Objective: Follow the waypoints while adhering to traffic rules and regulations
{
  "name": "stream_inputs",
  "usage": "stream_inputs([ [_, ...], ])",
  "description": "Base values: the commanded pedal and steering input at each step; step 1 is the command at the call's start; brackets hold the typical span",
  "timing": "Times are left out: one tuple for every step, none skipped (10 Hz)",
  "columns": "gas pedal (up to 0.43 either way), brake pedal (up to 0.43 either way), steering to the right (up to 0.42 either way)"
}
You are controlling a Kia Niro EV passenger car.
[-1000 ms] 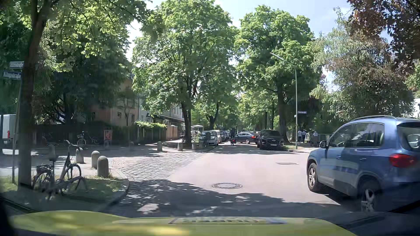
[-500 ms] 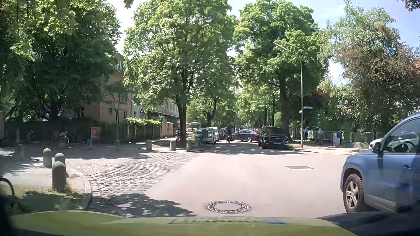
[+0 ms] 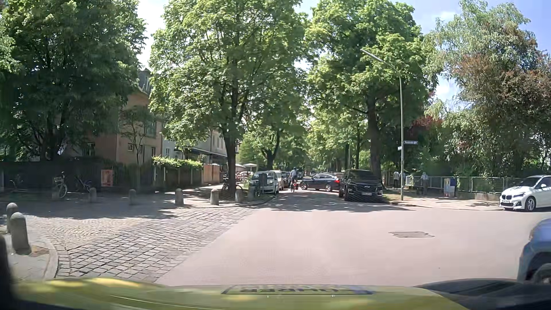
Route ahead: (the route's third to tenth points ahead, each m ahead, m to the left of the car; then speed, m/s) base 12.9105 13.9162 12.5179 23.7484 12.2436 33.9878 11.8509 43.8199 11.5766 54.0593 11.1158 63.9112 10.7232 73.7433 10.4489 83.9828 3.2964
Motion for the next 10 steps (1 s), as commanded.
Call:
stream_inputs([
  [0.000,0.171,0.032],
  [0.000,0.171,0.032],
  [0.000,0.177,0.031],
  [0.000,0.165,0.030],
  [0.000,0.140,0.027],
  [0.000,0.128,0.020],
  [0.000,0.122,0.006],
  [0.000,0.122,-0.016],
  [0.000,0.116,-0.038],
  [0.000,0.091,-0.072],
])
